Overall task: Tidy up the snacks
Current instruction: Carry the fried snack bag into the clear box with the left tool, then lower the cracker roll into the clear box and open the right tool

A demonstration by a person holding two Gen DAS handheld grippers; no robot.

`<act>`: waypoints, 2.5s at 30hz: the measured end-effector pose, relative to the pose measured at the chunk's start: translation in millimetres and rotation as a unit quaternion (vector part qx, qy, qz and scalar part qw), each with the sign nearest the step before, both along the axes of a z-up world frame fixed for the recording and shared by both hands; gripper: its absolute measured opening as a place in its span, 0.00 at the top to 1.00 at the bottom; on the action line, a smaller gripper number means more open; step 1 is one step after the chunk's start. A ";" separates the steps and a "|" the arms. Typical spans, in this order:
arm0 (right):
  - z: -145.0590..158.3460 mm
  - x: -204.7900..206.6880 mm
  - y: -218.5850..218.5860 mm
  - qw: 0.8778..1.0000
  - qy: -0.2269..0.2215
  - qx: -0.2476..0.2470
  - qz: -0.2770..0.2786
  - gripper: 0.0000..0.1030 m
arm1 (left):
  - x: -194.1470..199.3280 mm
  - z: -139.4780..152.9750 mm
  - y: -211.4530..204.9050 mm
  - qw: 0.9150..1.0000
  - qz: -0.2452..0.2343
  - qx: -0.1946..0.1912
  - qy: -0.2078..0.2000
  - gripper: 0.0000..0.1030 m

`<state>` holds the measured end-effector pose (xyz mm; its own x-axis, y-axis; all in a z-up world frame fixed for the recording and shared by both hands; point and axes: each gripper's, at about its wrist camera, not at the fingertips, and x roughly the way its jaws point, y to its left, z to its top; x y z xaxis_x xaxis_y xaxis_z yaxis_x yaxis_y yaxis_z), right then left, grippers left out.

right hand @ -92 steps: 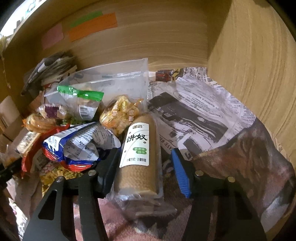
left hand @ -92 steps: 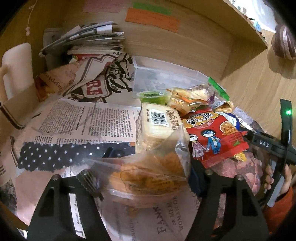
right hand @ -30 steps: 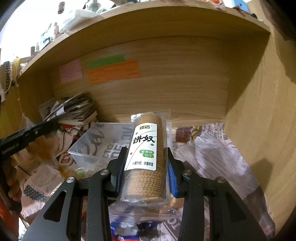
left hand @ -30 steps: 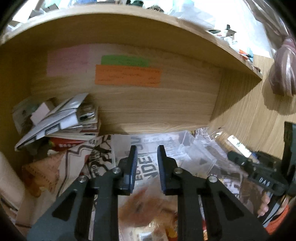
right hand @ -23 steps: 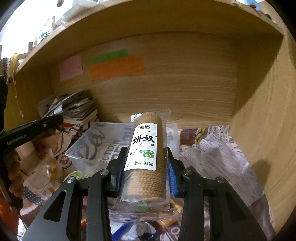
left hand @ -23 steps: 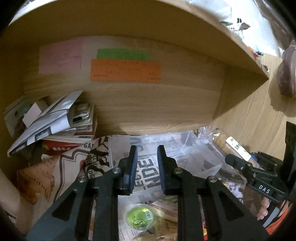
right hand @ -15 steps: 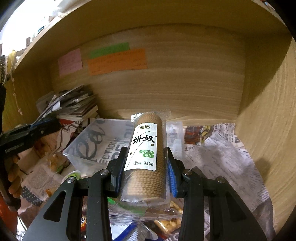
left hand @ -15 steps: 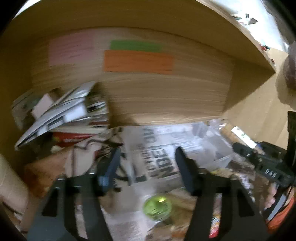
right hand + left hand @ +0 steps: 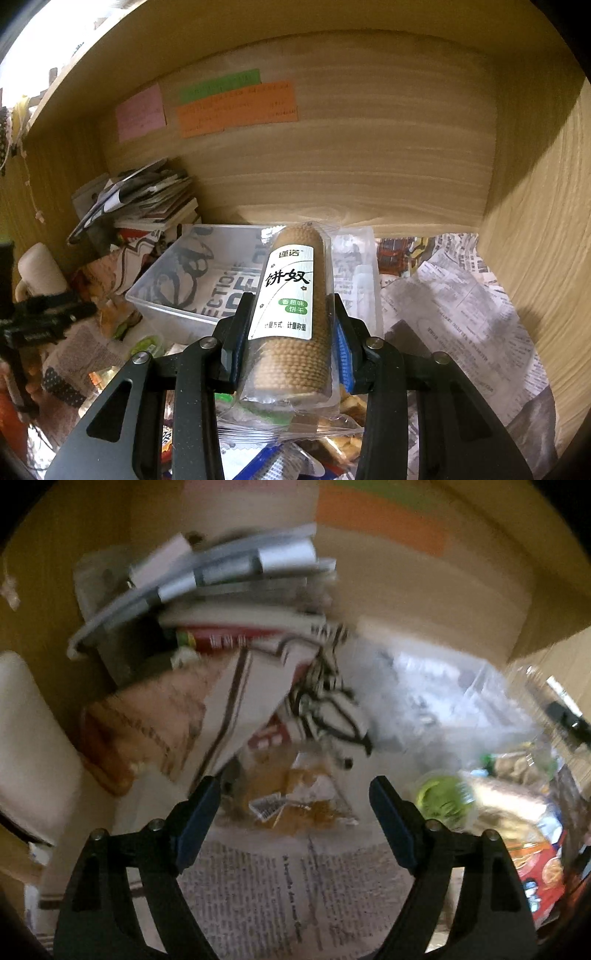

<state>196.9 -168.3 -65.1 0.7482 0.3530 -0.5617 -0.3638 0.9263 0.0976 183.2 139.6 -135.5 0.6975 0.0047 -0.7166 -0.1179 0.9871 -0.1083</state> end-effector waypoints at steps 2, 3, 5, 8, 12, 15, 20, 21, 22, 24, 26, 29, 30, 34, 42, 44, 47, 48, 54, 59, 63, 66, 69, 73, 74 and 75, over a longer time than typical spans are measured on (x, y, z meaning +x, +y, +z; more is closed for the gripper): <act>-1.4 0.5 1.3 1.000 0.003 -0.001 -0.001 0.66 | 7.5 -10.4 -2.2 1.000 -0.001 0.000 0.016 0.19; -1.6 0.3 1.9 1.000 0.004 -0.004 -0.001 0.66 | 10.7 -13.7 -3.3 1.000 -0.001 -0.002 0.021 0.19; -1.9 0.2 2.9 1.000 0.004 -0.009 -0.003 0.66 | 16.2 -18.7 -3.4 1.000 -0.002 -0.008 0.030 0.21; -2.0 1.6 3.0 1.000 0.004 -0.014 -0.006 0.66 | 22.2 -19.8 -1.8 0.999 0.000 -0.009 0.032 0.29; -2.6 4.5 3.7 1.000 0.007 -0.016 -0.006 0.66 | 21.8 -17.1 -3.0 1.000 -0.003 -0.009 0.025 0.40; -2.8 5.1 5.1 1.000 0.008 -0.015 -0.004 0.66 | 17.7 -8.0 -5.8 1.000 0.000 -0.001 0.013 0.54; -1.2 5.8 8.3 1.000 0.005 -0.018 0.000 0.66 | 13.5 8.4 -4.2 1.000 -0.006 -0.021 -0.004 0.60; -0.2 5.5 9.3 1.000 0.004 -0.019 0.001 0.66 | 12.6 13.4 -3.9 1.000 -0.007 -0.025 -0.009 0.60; 0.8 4.9 9.9 1.000 0.001 -0.019 0.003 0.66 | 10.6 18.2 -3.6 1.000 -0.006 -0.025 -0.015 0.60; 3.0 3.8 10.8 1.000 -0.003 -0.020 0.004 0.66 | 8.1 27.6 -6.8 0.999 -0.007 -0.019 -0.028 0.60; 4.8 3.4 10.9 1.000 -0.006 -0.020 0.004 0.66 | 6.8 39.5 -12.0 0.999 -0.013 -0.014 -0.044 0.60; 7.0 4.5 11.8 1.000 -0.009 -0.021 0.004 0.66 | 6.4 55.3 -21.2 0.998 -0.028 -0.014 -0.063 0.60; 7.5 5.5 12.1 1.000 -0.009 -0.021 0.005 0.66 | 7.7 60.2 -26.1 0.997 -0.035 -0.013 -0.070 0.60; 8.2 10.2 13.9 1.000 -0.006 -0.024 0.009 0.66 | 17.6 71.8 -45.6 0.995 -0.057 -0.017 -0.084 0.60; 3.9 27.7 14.8 0.999 0.009 -0.040 0.011 0.66 | 43.2 73.8 -71.7 0.992 -0.088 -0.023 -0.082 0.60; 2.0 33.0 15.0 0.999 0.014 -0.043 0.011 0.66 | 51.4 71.6 -77.5 0.992 -0.097 -0.023 -0.076 0.60; -2.3 40.2 16.1 0.999 0.021 -0.048 0.013 0.66 | 62.9 66.9 -83.7 0.992 -0.109 -0.024 -0.067 0.60; -3.9 42.7 16.7 0.998 0.024 -0.050 0.015 0.66 | 65.7 65.3 -84.2 0.991 -0.112 -0.025 -0.065 0.60; -13.2 56.3 21.8 0.997 0.036 -0.059 0.022 0.65 | 81.7 61.1 -99.0 0.990 -0.124 -0.017 -0.059 0.60; -16.9 59.6 24.6 0.997 0.039 -0.060 0.020 0.62 | 92.6 54.9 -108.0 0.990 -0.134 -0.021 -0.047 0.56; -9.5 54.7 20.4 0.998 0.028 -0.054 0.017 0.49 | 96.3 52.7 -107.6 0.991 -0.126 -0.021 -0.043 0.53; -3.5 47.5 18.2 0.998 0.017 -0.058 0.015 0.47 | 92.6 55.3 -103.8 0.991 -0.125 -0.030 -0.044 0.52; 1.9 38.4 15.2 0.998 0.006 -0.058 0.013 0.43 | 80.8 62.7 -100.3 0.991 -0.121 -0.033 -0.053 0.47; 8.0 25.5 13.4 0.998 -0.005 -0.058 0.010 0.42 | 62.7 71.3 -101.7 0.990 -0.120 -0.026 -0.067 0.42; 9.6 21.8 12.7 0.998 -0.007 -0.057 0.010 0.42 | 59.3 72.8 -102.1 0.990 -0.119 -0.022 -0.070 0.39; 11.5 17.7 11.6 0.998 -0.010 -0.056 0.010 0.42 | 54.7 74.5 -103.4 0.990 -0.118 -0.018 -0.074 0.38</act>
